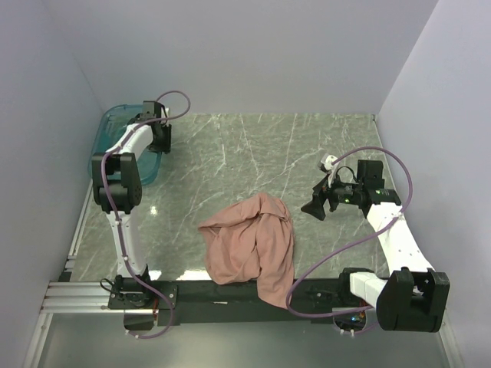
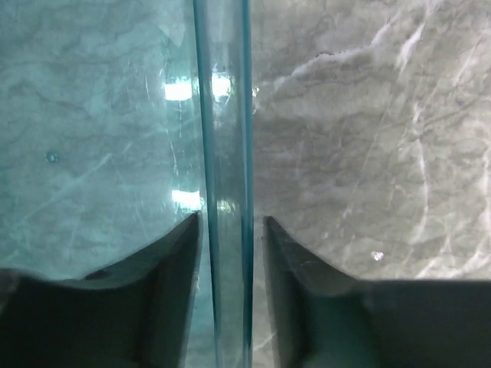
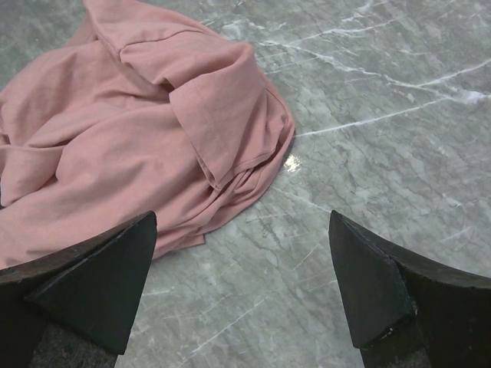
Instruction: Fold and stack the t-shirts
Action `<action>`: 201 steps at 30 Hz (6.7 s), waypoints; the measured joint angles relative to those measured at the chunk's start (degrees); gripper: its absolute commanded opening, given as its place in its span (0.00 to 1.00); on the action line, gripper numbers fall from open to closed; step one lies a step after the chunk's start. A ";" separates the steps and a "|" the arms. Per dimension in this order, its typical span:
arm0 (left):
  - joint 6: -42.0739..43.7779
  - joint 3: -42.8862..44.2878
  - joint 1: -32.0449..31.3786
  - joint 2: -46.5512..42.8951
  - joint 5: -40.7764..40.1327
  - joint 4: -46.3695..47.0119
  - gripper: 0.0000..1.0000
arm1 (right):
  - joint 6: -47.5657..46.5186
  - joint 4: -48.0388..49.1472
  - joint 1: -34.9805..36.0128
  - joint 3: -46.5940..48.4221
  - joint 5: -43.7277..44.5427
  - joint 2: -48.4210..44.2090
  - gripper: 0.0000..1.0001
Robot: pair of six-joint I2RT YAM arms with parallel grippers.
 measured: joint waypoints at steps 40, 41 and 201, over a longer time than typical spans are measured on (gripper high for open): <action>-6.16 -53.27 -22.69 -55.67 21.57 19.61 0.97 | -3.89 -1.81 1.81 -0.02 -2.36 1.64 0.99; -6.16 -53.66 -22.80 -55.95 21.59 19.21 0.96 | -4.09 -1.88 1.99 -0.04 -2.36 1.92 0.99; -3.65 -35.36 -41.75 -43.76 -3.10 10.16 0.00 | 14.91 -3.28 8.59 27.19 19.39 16.57 0.00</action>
